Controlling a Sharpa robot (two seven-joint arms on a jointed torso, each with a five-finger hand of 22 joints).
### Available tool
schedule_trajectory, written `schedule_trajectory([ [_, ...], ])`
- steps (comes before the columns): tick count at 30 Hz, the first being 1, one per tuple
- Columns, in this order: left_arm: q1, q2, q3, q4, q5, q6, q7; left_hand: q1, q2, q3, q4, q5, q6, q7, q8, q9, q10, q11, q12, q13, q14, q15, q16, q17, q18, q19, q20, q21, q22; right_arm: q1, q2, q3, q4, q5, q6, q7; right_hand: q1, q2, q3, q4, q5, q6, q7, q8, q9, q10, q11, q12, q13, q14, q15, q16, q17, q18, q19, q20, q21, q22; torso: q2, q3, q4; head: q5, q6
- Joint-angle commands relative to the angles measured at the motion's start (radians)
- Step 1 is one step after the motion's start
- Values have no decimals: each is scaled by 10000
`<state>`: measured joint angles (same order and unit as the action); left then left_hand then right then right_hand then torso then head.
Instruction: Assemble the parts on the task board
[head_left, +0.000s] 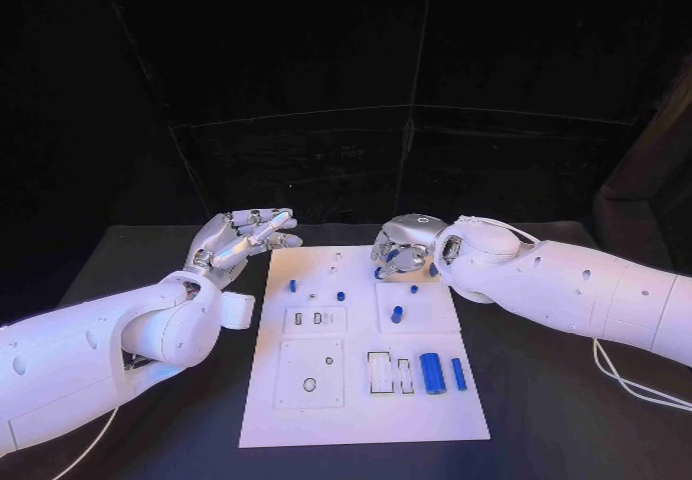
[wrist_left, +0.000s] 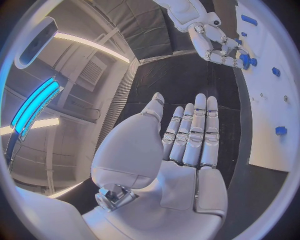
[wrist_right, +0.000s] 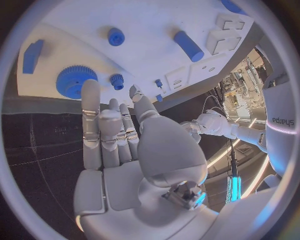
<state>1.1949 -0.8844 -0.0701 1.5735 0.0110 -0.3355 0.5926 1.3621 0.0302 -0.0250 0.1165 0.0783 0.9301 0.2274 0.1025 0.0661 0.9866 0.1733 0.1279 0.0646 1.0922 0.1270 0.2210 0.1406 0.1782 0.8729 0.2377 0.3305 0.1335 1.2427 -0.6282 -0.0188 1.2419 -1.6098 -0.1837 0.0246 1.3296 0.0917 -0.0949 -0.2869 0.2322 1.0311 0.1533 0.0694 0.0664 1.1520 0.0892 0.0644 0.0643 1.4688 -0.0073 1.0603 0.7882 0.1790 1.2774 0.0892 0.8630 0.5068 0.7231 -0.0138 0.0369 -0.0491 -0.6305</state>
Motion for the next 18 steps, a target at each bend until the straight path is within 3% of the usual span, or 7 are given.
schedule_trajectory([
  [1, 22, -19, 11, 37, -115, 220, -22, -2, 8, 10, -41, -29, -15, 77, -29, -15, -14, 72, -34, -9, 79, 3, -27, 14, 57, 58, 19, -45, -10, 33, 38, 9, -5, -507, 440, -315, -30, 57, 74, -5, -57, -79, 2, -57, -6, -54, -25, -11, 3, 208, 19, 318, 331, -130, -88, 2, 370, 391, 62, -3, 15, -12, -3],
  [11, 27, -72, 11, 75, -115, 252, -83, -19, 10, 4, -57, -29, -29, 95, -57, -16, -35, 86, -61, -11, 80, 11, -51, 20, 55, 63, 24, -62, -26, 37, 165, 7, -184, -583, 725, -372, 63, 237, 360, -24, -169, -45, 8, -47, -3, 97, -24, -5, -1, 244, 13, 1111, 1199, -262, -4, 28, 1399, 1566, 110, 0, 42, -15, -35],
  [18, 37, -118, 11, 90, -115, 251, -126, -35, 27, 4, -81, -28, -50, 118, -98, -18, -70, 105, -101, -13, 88, 22, -83, 29, 54, 72, 31, -86, -49, 37, 251, 6, -311, -589, 954, -339, 87, 496, 767, -18, -273, 141, -36, -19, 8, 283, -66, -2, -8, 233, -7, 1443, 1516, -305, -25, 30, 1858, 2047, 144, 3, 48, -16, -53],
])
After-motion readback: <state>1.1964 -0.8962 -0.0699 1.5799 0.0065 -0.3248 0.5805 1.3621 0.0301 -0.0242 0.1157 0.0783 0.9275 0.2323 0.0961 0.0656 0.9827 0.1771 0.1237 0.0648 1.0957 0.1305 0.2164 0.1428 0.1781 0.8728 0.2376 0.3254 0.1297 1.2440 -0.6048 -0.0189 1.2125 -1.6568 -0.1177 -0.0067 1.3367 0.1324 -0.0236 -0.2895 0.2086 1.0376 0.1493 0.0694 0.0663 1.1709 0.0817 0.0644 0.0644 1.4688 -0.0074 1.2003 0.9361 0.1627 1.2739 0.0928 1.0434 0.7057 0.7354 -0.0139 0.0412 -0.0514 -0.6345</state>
